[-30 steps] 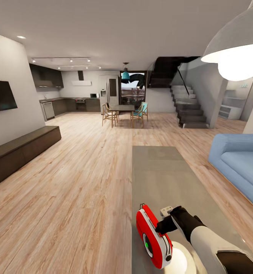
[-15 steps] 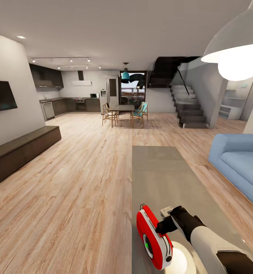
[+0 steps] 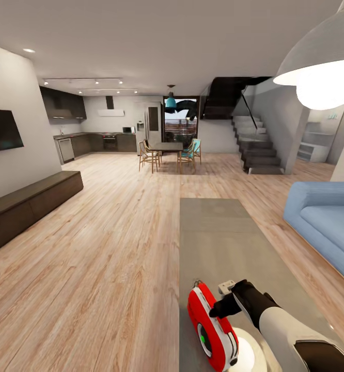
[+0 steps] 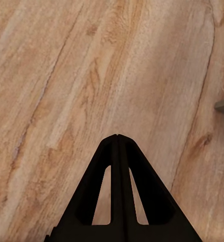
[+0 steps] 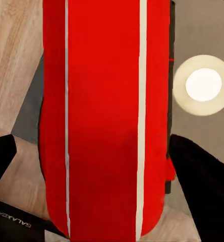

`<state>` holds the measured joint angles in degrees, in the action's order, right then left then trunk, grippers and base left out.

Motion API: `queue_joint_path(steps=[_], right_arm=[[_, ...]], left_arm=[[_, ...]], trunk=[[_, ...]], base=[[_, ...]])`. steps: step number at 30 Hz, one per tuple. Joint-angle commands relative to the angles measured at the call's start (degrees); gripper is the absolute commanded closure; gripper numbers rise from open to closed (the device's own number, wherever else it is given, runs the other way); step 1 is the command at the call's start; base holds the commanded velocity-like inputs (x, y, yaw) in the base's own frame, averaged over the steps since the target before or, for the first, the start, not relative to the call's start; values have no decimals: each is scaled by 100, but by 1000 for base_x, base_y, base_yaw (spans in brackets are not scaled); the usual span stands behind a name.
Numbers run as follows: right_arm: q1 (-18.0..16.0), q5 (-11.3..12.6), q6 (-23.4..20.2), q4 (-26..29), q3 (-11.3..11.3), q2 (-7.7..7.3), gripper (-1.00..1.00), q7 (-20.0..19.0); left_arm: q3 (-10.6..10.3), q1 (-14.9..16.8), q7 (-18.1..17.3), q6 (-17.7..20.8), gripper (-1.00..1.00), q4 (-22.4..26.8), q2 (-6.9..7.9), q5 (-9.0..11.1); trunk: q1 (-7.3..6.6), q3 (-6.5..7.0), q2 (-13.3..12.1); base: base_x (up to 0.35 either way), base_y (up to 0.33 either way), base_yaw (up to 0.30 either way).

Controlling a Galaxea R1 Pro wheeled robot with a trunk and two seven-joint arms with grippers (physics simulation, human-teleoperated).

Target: Turn on the radio receiver that's on the table in the living room.

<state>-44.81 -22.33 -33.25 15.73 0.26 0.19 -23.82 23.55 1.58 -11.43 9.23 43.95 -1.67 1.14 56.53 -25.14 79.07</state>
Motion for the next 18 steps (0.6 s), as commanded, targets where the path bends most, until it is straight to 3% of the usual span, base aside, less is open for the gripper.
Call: queue_joint_path(steps=[1,18], right_arm=[[0,0,1,0,0,0,-100,0],[-1,0,3,0,0,-1,-100,16]], left_arm=[[0,0,0,0,100,0,-1,0],[7,0,0,0,100,0,0,0]], trunk=[[0,0,0],[0,0,0]], base=[[0,0,0],[0,0,0]])
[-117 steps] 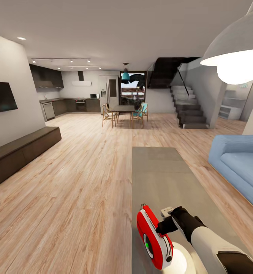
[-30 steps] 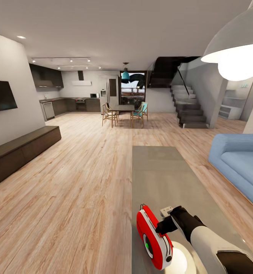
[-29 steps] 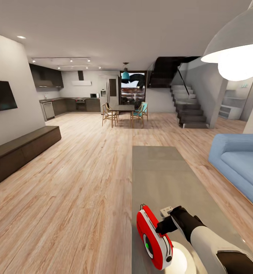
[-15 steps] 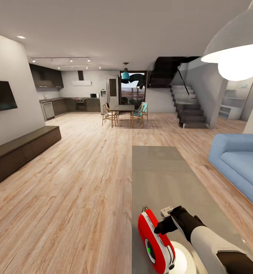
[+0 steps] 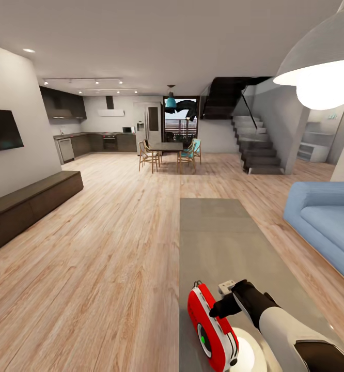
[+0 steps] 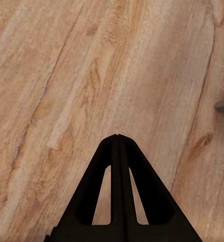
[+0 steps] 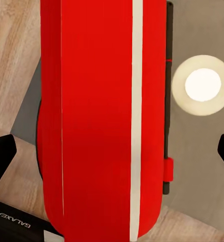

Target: Turn on the radio receiver that's on the table in the living room.

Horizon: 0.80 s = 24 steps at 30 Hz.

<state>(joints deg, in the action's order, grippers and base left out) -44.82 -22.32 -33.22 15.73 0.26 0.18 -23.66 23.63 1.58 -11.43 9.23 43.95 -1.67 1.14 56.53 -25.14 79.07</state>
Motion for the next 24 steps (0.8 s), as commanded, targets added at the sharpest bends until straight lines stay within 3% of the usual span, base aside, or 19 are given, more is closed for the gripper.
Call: queue_joint_path(steps=[1,17,24], right_arm=[[0,0,0,0,0,0,-100,1],[0,-9,-9,0,3,0,-100,14],[1,-9,-9,0,1,0,-100,18]], left_arm=[[1,0,0,0,100,0,0,0],[-7,0,-9,-8,100,-85,76,-16],[-45,0,-9,-551,100,-334,103,-94]], trunk=[[0,0,0],[-44,36,-80],[-198,162,-361]], base=[[0,0,0],[0,0,0],[0,0,0]])
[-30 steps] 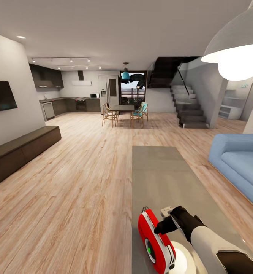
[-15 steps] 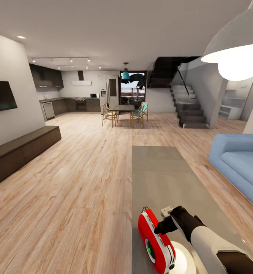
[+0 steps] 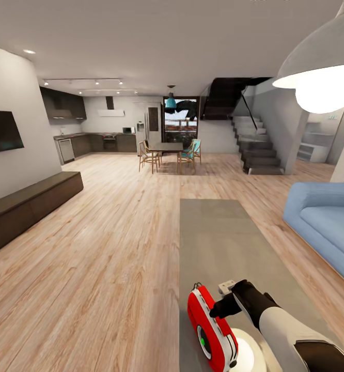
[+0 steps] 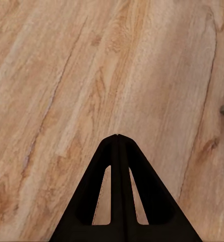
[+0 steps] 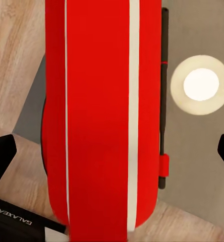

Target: Turn on the radio receiver that's on the table in the living room.

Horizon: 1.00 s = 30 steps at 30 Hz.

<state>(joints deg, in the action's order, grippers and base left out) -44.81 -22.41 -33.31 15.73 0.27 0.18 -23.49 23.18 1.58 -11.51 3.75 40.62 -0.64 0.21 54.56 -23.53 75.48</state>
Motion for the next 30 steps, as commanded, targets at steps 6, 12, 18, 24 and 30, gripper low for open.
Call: queue_joint_path(steps=[6,12,18,24,30], right_arm=[[-1,0,7,0,-1,0,-100,2],[0,-7,9,0,-1,0,-100,2],[-1,-9,9,0,-1,0,-100,2],[-1,-8,16,0,-1,0,-100,2],[-1,-9,19,0,-1,0,-100,16]], left_arm=[[-14,0,0,-166,100,-106,-6,-122],[-15,0,-4,-173,100,-115,-2,-134],[-15,0,-8,-165,100,-116,16,-135],[-15,0,-9,-164,100,-116,20,-135],[-15,0,-9,-164,100,-116,20,-135]], trunk=[[-132,108,-242],[-264,216,-483],[-396,324,-723],[-528,431,-964],[-660,539,-1205]], base=[[0,0,0],[0,0,0],[0,0,0],[0,0,0],[0,0,0]])
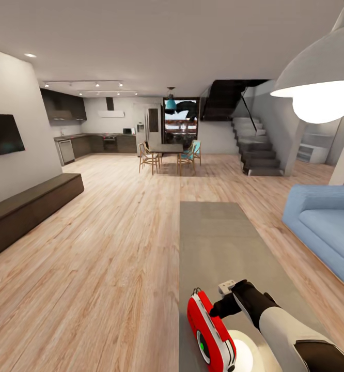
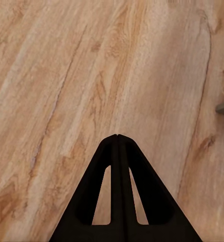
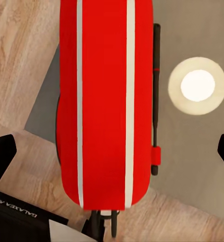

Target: Turn on the radio receiver that's on the table in the living room.

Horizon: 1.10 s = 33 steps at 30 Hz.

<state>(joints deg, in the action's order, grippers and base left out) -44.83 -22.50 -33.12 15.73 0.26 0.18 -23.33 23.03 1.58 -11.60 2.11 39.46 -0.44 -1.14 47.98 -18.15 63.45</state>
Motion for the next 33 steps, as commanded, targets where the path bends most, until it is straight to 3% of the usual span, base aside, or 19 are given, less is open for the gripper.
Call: queue_joint_path(steps=[1,14,19,24,26,33], right_arm=[[0,0,2,0,0,0,-100,6],[2,8,114,0,-40,8,-100,254],[1,49,966,-8,-54,9,-100,229],[1,56,1149,137,-72,12,-100,186],[0,178,1164,697,-78,27,-100,174],[0,645,1169,1157,-84,35,-100,197]], left_arm=[[0,0,0,0,100,0,0,0],[-4,0,1,0,100,0,0,0],[-5,0,4,-7,100,0,0,0],[-7,0,8,-9,100,0,0,0],[-5,0,9,-14,100,0,0,0],[0,0,9,-24,100,0,-4,0]], trunk=[[-23,19,-42],[-308,252,-563],[-418,342,-764],[-528,431,-964],[-572,467,-1044],[-725,593,-1325]], base=[[0,0,0],[0,0,0],[0,0,0],[0,0,0],[0,38,0],[0,222,0]])
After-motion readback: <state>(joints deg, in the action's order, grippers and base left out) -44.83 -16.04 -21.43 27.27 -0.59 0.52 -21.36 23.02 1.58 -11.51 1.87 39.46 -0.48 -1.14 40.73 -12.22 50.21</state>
